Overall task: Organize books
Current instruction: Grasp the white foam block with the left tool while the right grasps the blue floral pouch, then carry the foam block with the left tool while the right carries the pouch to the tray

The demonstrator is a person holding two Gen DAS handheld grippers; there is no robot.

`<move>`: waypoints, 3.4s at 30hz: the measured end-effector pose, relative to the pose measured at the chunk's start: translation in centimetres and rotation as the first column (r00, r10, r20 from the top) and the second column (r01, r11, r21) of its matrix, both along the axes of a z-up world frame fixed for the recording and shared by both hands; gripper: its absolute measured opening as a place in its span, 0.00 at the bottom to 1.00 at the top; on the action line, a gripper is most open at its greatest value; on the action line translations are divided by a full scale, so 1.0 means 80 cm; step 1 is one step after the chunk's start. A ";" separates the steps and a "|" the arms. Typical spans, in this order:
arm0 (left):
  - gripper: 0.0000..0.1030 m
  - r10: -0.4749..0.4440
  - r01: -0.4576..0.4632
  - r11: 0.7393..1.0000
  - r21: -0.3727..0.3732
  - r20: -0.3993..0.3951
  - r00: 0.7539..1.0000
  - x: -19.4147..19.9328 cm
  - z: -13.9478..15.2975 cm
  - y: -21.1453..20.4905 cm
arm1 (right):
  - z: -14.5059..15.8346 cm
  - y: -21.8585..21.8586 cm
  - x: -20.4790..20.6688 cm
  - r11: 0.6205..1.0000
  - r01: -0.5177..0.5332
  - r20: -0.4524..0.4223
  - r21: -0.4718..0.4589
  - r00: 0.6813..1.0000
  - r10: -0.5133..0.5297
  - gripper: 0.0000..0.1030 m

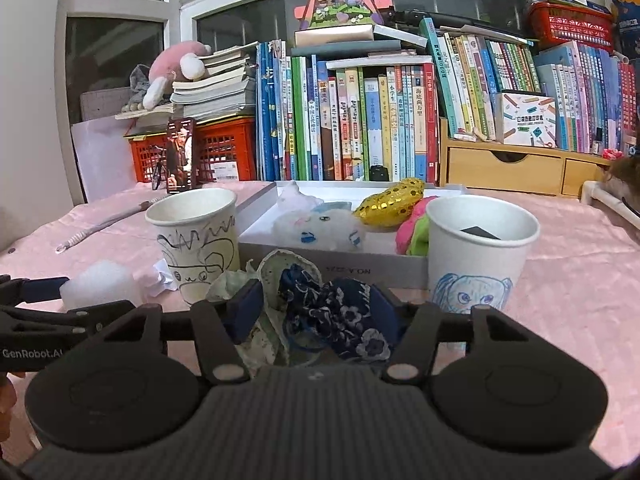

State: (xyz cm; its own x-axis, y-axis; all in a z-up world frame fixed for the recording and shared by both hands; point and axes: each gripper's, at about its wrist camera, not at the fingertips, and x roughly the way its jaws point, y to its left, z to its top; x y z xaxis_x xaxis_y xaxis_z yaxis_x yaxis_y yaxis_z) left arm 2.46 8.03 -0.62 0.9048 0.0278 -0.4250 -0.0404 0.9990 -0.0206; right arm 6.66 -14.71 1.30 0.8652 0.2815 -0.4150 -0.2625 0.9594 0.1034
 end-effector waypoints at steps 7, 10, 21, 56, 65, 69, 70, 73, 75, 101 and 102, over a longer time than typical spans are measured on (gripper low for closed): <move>0.91 0.013 -0.013 1.000 0.004 -0.014 1.000 0.004 -0.005 0.003 | -0.004 0.000 0.003 1.000 0.019 -0.020 -0.014 1.000 -0.019 0.57; 0.91 0.019 -0.019 1.000 0.004 -0.022 1.000 0.006 -0.006 0.005 | -0.005 0.001 0.004 1.000 0.019 -0.023 -0.016 1.000 -0.020 0.57; 0.91 0.032 -0.033 0.999 -0.012 -0.047 0.998 0.013 -0.013 0.006 | -0.007 0.004 0.006 0.999 0.020 -0.034 -0.034 0.999 -0.021 0.53; 0.51 0.002 -0.008 0.998 -0.066 -0.087 0.996 0.015 -0.014 0.008 | -0.005 -0.004 -0.001 0.999 0.034 -0.026 -0.025 0.999 -0.034 0.41; 0.51 -0.044 0.037 0.995 -0.091 -0.075 0.996 -0.005 -0.007 -0.005 | 0.004 -0.020 -0.028 0.998 0.058 -0.003 -0.038 0.998 -0.058 0.36; 0.51 -0.081 0.075 0.994 -0.083 -0.078 0.994 -0.012 -0.006 -0.017 | 0.006 -0.028 -0.039 0.997 0.057 -0.012 -0.045 0.998 -0.058 0.36; 0.51 -0.086 0.080 0.994 -0.077 -0.077 0.993 -0.014 -0.007 -0.020 | 0.005 -0.030 -0.042 0.997 0.059 -0.010 -0.044 0.998 -0.059 0.38; 0.58 -0.078 0.075 0.996 -0.047 -0.068 0.995 -0.014 -0.009 -0.027 | 0.001 -0.034 -0.044 0.997 0.071 -0.009 -0.041 0.997 -0.071 0.58; 0.65 -0.073 0.071 0.997 -0.038 -0.064 0.995 -0.012 -0.011 -0.029 | -0.003 -0.036 -0.042 0.996 0.082 -0.016 -0.032 0.996 -0.083 0.69; 0.49 -0.152 0.151 0.988 -0.022 -0.036 0.988 -0.012 0.030 -0.037 | 0.022 -0.046 -0.027 0.996 0.045 -0.075 0.074 0.996 -0.039 0.57; 0.49 -0.159 0.158 0.987 -0.024 -0.025 0.987 -0.015 0.037 -0.038 | 0.029 -0.046 -0.029 0.996 0.043 -0.061 0.075 0.997 -0.038 0.57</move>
State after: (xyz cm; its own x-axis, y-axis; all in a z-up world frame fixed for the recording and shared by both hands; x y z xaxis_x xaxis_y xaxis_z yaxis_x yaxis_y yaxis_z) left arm 1.25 4.98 2.35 0.8855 -0.1246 -0.4476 0.1176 0.9921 -0.0435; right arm 4.37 -18.43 3.58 0.8510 0.2794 -0.4448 -0.2150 0.9579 0.1904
